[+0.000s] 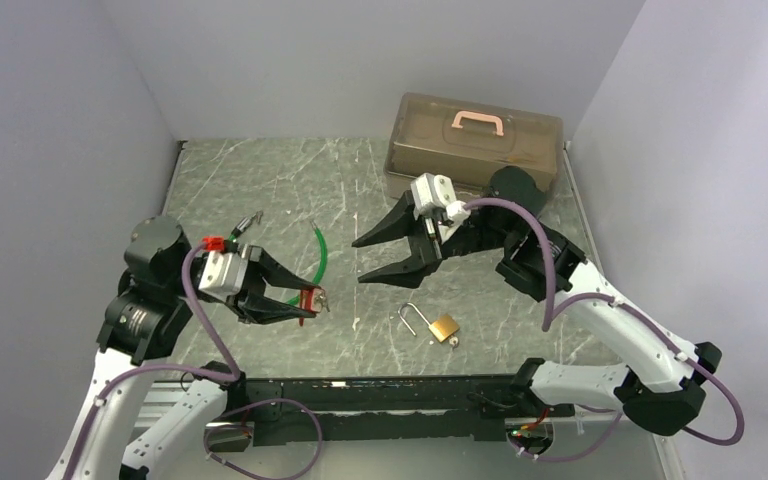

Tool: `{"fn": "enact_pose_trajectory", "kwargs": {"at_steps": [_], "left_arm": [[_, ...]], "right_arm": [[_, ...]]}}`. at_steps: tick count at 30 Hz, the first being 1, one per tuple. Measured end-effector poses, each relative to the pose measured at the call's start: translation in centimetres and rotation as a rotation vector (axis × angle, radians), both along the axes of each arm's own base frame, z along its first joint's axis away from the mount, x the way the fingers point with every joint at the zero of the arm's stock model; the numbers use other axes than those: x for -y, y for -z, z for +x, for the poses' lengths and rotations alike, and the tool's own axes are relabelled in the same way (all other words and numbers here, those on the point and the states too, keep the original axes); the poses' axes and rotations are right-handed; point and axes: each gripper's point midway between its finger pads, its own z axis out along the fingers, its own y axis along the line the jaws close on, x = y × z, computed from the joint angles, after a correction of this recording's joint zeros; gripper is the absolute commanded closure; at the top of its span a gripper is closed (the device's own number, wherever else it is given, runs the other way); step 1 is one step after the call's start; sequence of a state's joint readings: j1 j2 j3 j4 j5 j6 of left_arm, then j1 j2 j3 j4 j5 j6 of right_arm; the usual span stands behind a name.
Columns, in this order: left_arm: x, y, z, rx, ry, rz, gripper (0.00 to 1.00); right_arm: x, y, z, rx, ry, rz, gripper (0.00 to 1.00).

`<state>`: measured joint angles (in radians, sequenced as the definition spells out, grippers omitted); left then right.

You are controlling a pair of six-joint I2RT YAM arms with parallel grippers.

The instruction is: Unlock with the key

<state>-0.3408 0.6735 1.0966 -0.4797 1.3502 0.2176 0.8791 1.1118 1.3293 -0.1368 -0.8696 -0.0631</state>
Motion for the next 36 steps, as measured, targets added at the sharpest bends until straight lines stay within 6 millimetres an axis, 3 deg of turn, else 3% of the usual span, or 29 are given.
{"fn": "enact_pose_trajectory", "kwargs": {"at_steps": [7, 18, 26, 36], "left_arm": [[0.7, 1.8, -0.2, -0.179, 0.083, 0.043, 1.00], [0.7, 1.8, -1.6, -0.280, 0.167, 0.057, 1.00], [0.6, 1.5, -2.0, -0.289, 0.187, 0.058, 1.00], [0.6, 1.0, -2.1, -0.284, 0.198, 0.055, 1.00]], "right_arm": [[-0.8, -2.1, -1.7, 0.135, -0.179, 0.017, 0.52], [-2.7, 1.1, -4.1, 0.136, -0.372, -0.074, 0.55], [-3.3, 1.0, -5.3, 0.162, -0.422, -0.068, 0.68], [-4.4, 2.3, -6.5, 0.148, -0.467, -0.101, 0.68]]}}
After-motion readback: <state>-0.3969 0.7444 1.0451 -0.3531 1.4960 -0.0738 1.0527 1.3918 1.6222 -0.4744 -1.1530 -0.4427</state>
